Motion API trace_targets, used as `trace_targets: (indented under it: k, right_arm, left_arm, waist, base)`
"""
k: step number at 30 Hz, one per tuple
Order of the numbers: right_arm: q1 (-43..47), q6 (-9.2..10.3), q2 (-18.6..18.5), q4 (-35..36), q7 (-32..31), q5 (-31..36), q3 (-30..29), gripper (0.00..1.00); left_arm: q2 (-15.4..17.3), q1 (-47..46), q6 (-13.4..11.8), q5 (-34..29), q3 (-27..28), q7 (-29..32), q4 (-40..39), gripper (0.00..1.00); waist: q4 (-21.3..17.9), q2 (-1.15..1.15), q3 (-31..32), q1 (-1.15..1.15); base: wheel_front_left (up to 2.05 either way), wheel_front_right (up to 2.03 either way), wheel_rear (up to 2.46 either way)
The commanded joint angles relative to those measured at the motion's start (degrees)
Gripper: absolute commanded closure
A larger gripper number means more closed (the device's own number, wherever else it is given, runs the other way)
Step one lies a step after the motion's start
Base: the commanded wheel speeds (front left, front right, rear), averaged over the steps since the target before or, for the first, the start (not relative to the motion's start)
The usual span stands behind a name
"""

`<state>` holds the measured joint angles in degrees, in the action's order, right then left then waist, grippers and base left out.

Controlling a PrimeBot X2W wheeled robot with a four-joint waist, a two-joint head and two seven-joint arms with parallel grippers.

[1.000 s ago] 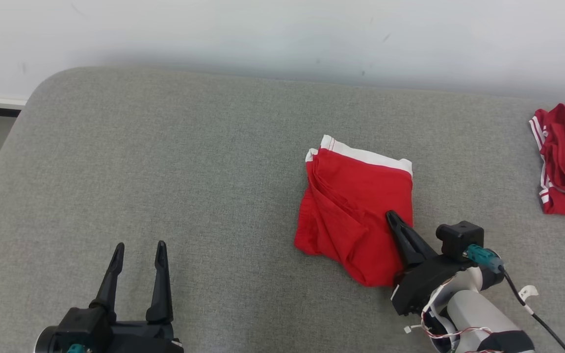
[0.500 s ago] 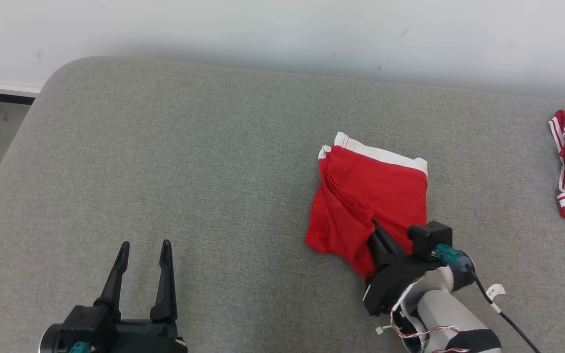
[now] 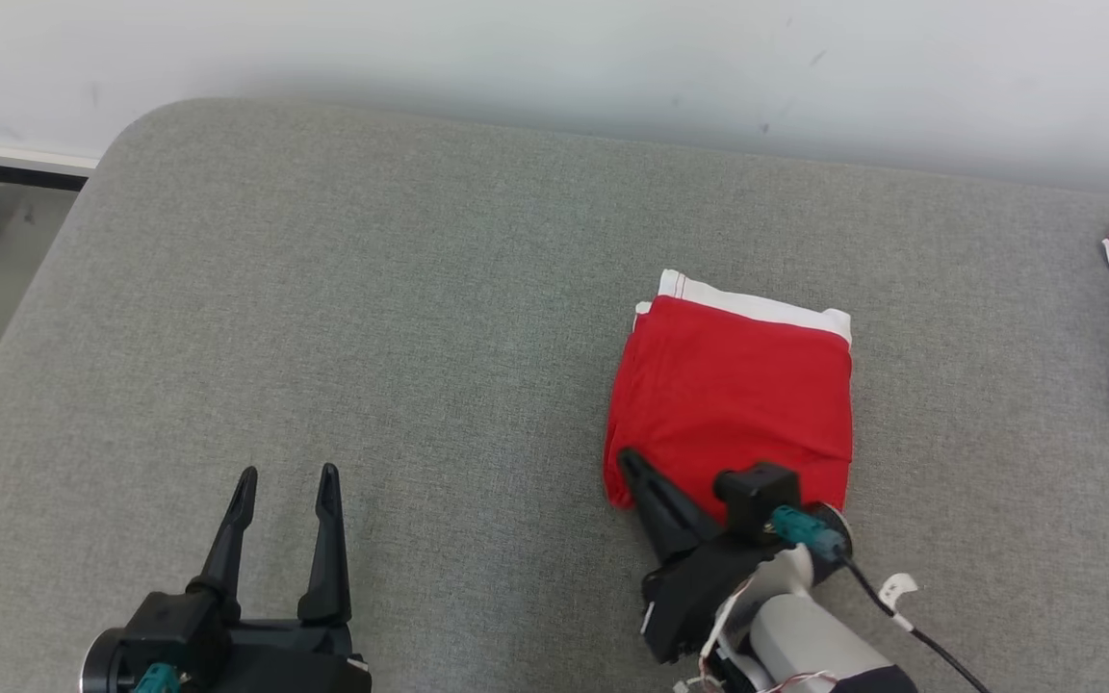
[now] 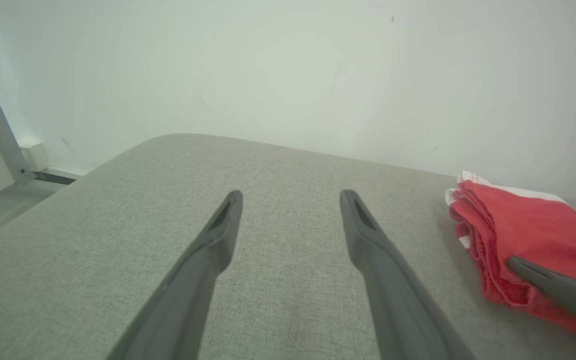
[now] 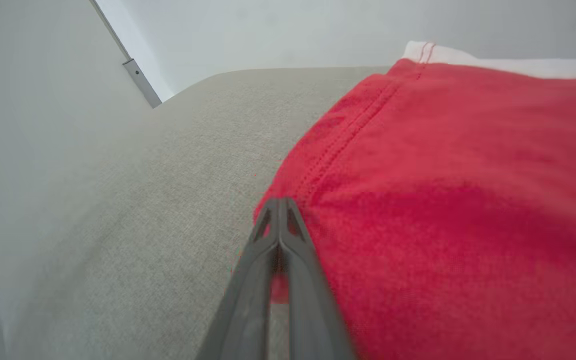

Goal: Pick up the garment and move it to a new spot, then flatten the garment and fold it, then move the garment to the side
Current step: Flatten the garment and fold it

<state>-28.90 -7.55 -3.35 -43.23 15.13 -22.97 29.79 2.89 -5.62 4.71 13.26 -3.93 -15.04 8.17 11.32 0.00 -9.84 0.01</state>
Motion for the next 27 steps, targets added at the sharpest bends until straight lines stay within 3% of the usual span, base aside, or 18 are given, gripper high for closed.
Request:
trace_targets:
  k: [1,6,11,27]
  right_arm:
    - [0.47,0.17,0.24,0.42,0.03,-0.23,0.7,1.0]
    - [0.2,0.17,0.43,1.42,0.03,-1.03,3.23,1.0]
    - [0.47,0.16,0.39,4.75,0.03,-0.09,2.01,1.0]
    - [6.91,0.17,-3.87,19.46,0.03,6.85,-12.63,1.0]
  left_arm:
    - [-0.04,-0.34,-0.13,0.25,-0.17,-0.09,0.09,0.0]
    - [-0.03,-0.26,-0.31,0.28,-0.28,-0.09,0.05,0.0]
    - [-0.03,0.25,-0.44,-0.06,0.09,-0.09,-0.13,0.0]
    - [-0.03,1.33,-0.21,-1.72,1.67,-0.09,-0.86,0.0]
  waist:
    - [0.01,0.0,0.01,-0.01]
    - [-0.09,0.0,0.22,-0.01]
    - [-0.84,0.0,0.77,-0.01]
    - [-6.34,0.0,2.59,-0.01]
  base:
    - [0.0,0.0,0.0]
    - [0.0,0.0,0.0]
    - [0.0,0.0,0.0]
    - [0.0,0.0,0.0]
